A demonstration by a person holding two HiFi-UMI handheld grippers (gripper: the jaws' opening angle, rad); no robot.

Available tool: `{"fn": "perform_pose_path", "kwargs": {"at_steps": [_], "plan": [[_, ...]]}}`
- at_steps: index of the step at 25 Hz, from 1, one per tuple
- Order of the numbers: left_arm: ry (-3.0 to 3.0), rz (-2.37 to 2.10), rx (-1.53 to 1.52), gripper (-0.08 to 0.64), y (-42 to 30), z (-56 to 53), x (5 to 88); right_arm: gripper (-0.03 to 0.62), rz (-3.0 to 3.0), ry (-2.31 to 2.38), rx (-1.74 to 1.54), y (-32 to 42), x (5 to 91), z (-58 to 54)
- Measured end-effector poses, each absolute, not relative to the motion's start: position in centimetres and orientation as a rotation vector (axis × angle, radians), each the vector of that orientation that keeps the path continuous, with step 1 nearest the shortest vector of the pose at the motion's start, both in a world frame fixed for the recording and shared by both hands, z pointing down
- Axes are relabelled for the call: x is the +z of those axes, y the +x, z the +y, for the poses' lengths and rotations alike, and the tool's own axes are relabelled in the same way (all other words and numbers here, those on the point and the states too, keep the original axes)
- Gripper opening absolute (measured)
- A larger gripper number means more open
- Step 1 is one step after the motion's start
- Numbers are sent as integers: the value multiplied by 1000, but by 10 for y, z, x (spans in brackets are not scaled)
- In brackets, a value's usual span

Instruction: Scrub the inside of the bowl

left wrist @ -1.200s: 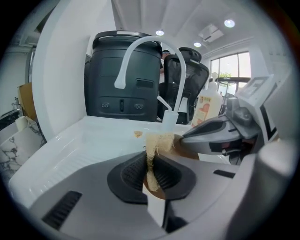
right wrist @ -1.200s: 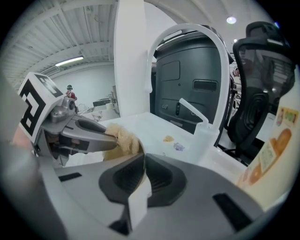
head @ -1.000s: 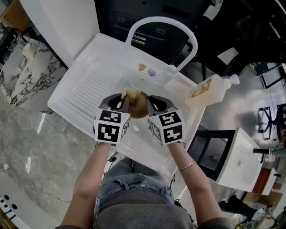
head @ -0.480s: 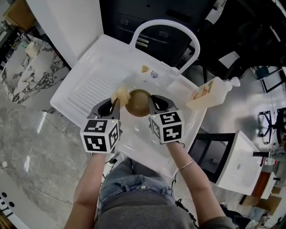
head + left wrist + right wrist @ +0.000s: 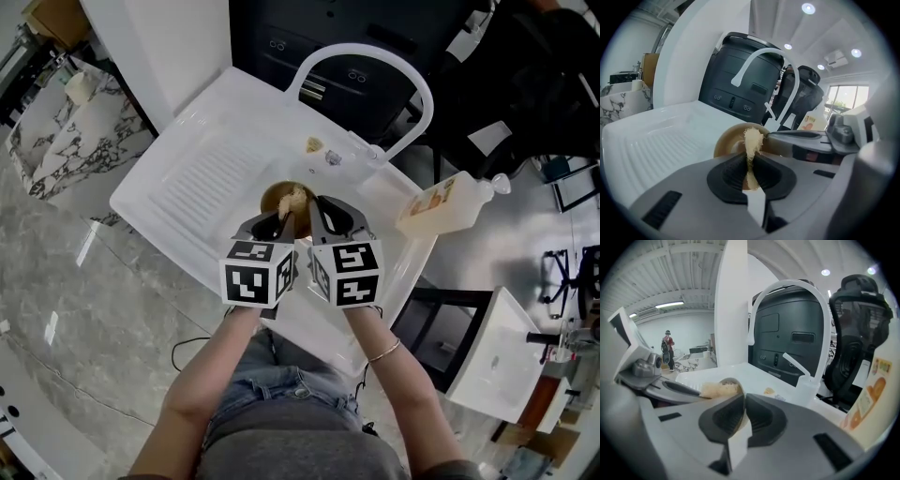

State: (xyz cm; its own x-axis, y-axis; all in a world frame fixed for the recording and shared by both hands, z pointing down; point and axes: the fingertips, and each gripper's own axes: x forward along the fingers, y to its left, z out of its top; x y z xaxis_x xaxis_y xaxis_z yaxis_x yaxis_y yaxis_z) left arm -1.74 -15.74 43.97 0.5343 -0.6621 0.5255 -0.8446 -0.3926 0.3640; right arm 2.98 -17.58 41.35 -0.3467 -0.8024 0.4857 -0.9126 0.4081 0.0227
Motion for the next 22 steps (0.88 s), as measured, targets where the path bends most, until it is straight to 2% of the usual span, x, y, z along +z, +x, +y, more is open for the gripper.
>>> {"fn": "perform_pose_path", "kwargs": {"at_steps": [11, 22], "plan": [[2141, -1304, 483, 37, -30, -165, 456, 26, -2250, 1487, 406, 42, 426, -177], [2079, -1402, 435, 37, -67, -164, 452, 26, -2248, 1527, 430, 49, 431, -185]]}}
